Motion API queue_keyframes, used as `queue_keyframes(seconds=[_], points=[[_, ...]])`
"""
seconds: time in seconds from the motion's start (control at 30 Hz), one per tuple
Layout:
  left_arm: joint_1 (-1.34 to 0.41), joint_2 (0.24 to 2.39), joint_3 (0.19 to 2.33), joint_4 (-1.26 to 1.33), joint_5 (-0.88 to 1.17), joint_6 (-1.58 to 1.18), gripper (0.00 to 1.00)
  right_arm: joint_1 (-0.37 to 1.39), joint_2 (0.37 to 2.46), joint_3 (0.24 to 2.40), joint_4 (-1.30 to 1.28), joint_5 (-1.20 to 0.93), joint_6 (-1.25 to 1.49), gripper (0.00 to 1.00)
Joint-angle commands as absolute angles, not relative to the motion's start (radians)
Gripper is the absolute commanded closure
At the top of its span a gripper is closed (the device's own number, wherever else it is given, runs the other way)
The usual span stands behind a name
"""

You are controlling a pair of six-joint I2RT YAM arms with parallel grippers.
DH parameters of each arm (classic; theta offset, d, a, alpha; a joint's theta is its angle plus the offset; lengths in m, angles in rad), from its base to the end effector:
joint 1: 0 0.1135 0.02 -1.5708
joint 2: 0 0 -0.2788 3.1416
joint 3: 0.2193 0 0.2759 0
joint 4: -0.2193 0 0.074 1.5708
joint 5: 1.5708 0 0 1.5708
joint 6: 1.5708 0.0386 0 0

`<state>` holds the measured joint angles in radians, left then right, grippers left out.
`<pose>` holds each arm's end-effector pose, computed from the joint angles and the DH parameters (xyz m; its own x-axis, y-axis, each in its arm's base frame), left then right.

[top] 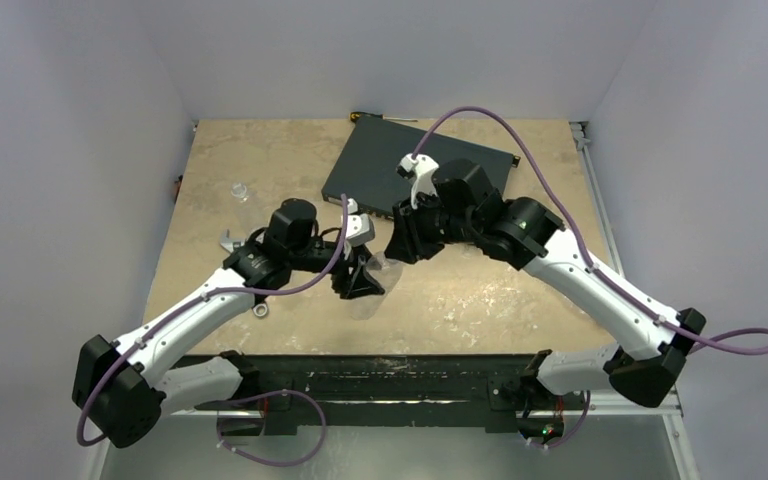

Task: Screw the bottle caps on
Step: Screw the bottle cap onto the plastic bottle.

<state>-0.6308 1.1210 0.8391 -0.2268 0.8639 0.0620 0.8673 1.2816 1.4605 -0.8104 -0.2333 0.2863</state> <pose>0.1932 -0.1774 0.2991 -0.3356 0.2949 -0.8946 0.9420 0.1147 -0.3155 0.1775 0.2230 0.4218 -0.6100 -0.2943 -0.7357 -0.7197 0.5944 0.3589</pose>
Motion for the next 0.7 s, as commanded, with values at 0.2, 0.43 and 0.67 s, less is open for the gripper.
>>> queue_keyframes(seconds=[0.2,0.43,0.67], points=[[-0.802,1.011,0.839,0.233,0.022,0.104,0.99,0.832,1.494,1.519,-0.855,-0.116,0.681,0.98],[-0.947,1.054,0.812,0.389,-0.274,0.24,1.0,0.793,1.603,1.467,-0.745,-0.159,0.836,1.0],[-0.947,1.047,0.798,0.236,-0.207,0.221,1.0,0.763,1.537,1.515,-0.686,-0.135,0.861,0.59]])
